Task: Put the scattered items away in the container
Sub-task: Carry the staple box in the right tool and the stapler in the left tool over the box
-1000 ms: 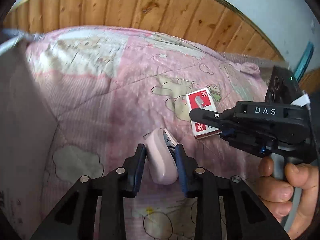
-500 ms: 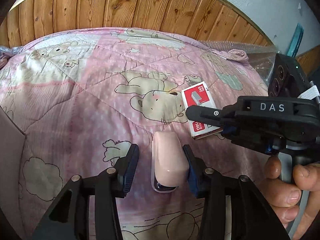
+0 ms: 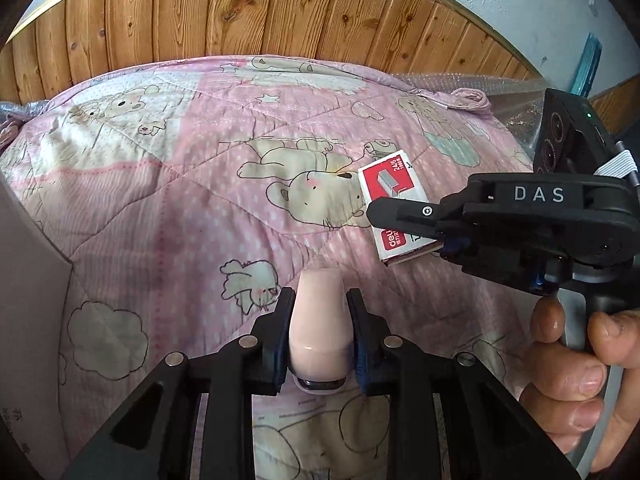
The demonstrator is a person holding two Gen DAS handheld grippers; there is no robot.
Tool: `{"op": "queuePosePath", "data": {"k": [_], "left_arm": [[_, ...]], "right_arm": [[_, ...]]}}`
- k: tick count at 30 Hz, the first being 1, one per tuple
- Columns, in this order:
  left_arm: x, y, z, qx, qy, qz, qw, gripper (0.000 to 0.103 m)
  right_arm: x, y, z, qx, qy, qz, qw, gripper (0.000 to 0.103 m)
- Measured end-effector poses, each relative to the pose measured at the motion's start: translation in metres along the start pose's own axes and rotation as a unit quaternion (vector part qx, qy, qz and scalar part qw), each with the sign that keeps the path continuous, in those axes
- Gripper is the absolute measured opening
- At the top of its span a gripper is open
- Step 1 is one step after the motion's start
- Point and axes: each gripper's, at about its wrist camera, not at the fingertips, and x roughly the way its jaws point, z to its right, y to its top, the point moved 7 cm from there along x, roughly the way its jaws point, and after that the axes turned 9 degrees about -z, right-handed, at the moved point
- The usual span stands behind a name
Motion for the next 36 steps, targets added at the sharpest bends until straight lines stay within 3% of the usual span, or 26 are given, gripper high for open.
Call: {"op": "queuePosePath", "data": {"k": [6,26,36], "left_arm": [[-0.032,-0.026,-0.007,-0.006,-0.003,0.005,1.0,0.027],[-0.151,-0.141,0.001,0.013,-0.018,0.041,0.9989,0.027],[-0.202,-0.192,0.003,0.011,-0.03,0.074,0.9967,0.027]], "right_arm": [[-0.013,-0.035,-0.018,-0.003,-0.005,0.0,1.0,0.014],[-0.062,-0.222,-0.067,-0.038,-0.05,-0.008,0.998,0.014],[-0.071,-0.294,-0.089,-0.067,-0.064,-0.012,0.996,0.014]]}}
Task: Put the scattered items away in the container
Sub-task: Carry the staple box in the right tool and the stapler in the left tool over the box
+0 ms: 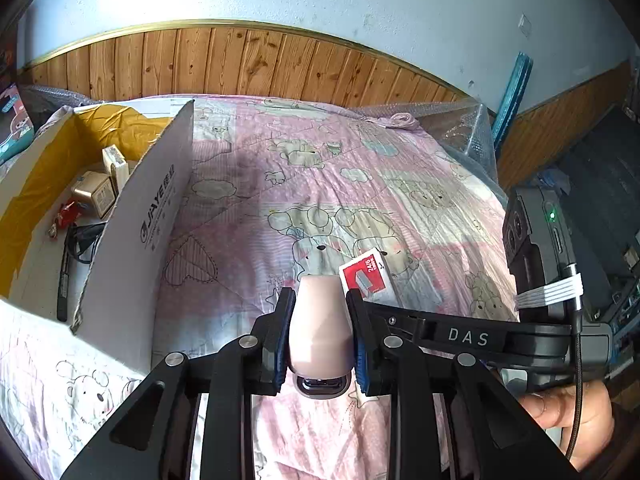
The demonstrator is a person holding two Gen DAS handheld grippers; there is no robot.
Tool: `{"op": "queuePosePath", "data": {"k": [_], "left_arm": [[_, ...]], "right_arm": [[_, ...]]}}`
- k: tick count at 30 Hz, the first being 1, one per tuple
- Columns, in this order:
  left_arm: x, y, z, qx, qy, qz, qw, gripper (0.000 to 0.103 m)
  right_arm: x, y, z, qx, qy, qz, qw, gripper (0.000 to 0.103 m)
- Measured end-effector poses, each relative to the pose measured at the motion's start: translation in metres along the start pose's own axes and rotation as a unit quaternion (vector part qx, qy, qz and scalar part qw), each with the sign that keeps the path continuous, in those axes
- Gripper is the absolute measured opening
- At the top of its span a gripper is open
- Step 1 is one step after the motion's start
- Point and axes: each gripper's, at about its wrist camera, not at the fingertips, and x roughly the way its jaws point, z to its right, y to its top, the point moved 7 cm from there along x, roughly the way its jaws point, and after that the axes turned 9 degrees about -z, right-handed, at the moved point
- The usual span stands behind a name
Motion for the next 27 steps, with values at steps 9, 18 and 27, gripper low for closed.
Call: {"op": "queuePosePath", "data": {"k": [9,18,27], "left_arm": [[-0.048,-0.014,-0.005,-0.004,-0.009,0.039,0.9992,0.027],[-0.081,-0.008,-0.023,-0.02,-0.02,0.069,0.9972,0.027],[-0.117,0.003,-0.053,-0.04,-0.009,0.105,0.9937,0.027]], "right_arm": [[-0.008,-0.034,-0.033,-0.03,-0.01,0.0,0.999,0.014],[-0.016,-0.042,-0.074,-0.067,-0.02,0.009,0.998,0.014],[-0.008,-0.034,-0.116,-0.105,-0.018,0.006,0.994,0.014]]}}
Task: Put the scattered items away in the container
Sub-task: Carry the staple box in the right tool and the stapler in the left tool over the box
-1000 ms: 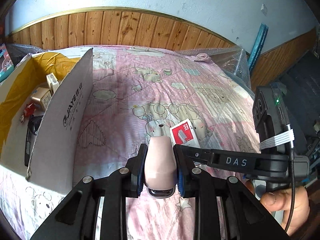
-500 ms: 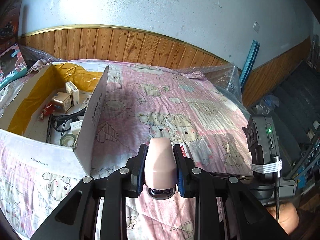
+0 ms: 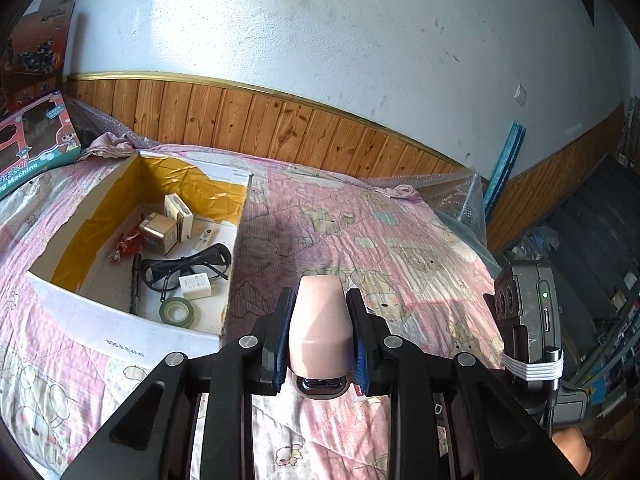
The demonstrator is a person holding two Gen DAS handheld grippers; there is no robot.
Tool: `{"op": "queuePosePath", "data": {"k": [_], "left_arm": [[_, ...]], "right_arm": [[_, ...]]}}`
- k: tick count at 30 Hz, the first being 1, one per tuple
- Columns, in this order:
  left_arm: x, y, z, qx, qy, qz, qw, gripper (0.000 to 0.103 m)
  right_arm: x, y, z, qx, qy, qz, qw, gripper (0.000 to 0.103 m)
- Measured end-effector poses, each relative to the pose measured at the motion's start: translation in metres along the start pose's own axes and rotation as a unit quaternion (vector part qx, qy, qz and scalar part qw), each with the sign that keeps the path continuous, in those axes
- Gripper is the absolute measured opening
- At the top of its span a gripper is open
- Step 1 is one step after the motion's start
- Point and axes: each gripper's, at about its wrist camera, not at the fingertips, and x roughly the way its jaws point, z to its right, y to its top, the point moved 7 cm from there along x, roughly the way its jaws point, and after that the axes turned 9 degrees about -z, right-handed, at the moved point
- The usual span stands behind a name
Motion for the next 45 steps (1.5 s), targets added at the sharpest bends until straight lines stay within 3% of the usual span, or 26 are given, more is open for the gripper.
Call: {"op": "queuePosePath", "data": {"k": [14,31,38,45], "left_arm": [[-0.029,0.033,-0.075,-0.067,0.029,0.031,0.9969,0.027],[-0.03,0.081,-0.126,-0.076,0.065,0.045,0.994,0.027],[-0.019,0.086,-0.143,-0.081,0.067,0.028,0.9941,0.027],[0.015,0.073,-0.138,-0.041,0.068,-0.02,0.9967,0.027]], "right_arm": [[0.006,0.036,-0.064,-0.061,0.032,-0.007,0.998,0.014],[0.027,0.111,-0.095,-0.114,0.025,-0.015,0.993,0.014],[0.049,0.147,-0.093,-0.125,0.013,-0.024,0.992,0.014],[0.079,0.191,-0.079,-0.134,-0.017,-0.035,0.99,0.014]]}}
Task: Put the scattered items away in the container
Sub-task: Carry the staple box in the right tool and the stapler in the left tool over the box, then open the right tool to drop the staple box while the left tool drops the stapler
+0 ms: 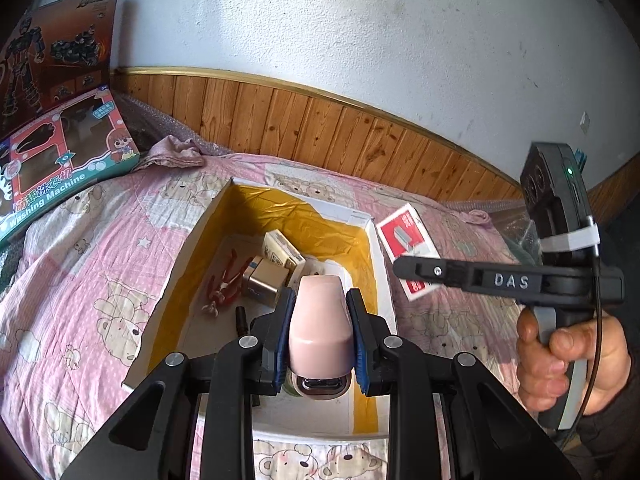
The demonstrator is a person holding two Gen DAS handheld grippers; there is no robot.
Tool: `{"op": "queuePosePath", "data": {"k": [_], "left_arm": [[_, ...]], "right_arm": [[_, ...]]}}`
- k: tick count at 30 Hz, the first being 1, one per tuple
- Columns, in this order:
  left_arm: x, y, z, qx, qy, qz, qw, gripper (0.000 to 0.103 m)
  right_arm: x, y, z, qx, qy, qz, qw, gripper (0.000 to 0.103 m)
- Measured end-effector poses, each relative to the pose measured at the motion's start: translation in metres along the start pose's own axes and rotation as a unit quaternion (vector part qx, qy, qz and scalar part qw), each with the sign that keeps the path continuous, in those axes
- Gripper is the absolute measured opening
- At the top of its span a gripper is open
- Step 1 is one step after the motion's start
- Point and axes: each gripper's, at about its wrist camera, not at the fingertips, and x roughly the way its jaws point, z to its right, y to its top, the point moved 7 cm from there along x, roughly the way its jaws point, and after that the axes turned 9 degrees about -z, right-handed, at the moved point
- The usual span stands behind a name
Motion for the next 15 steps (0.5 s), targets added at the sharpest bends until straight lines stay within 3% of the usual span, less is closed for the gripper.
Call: {"op": "queuePosePath", "data": {"k": [7,15], "left_arm": [[0.025,-0.014,0.01,0.043,0.01,-0.042,0.9981,0.027],[0.051,-0.021,0.003,0.051,0.017,-0.089,0.9946,0.027]], "right_arm": [[0.032,0.032,0.018,-0.015,-0.029,-0.022,0.999,0.014],[0.071,0.055,0.036,-0.029,-0.061,-0.051,0.996,0.015]]}}
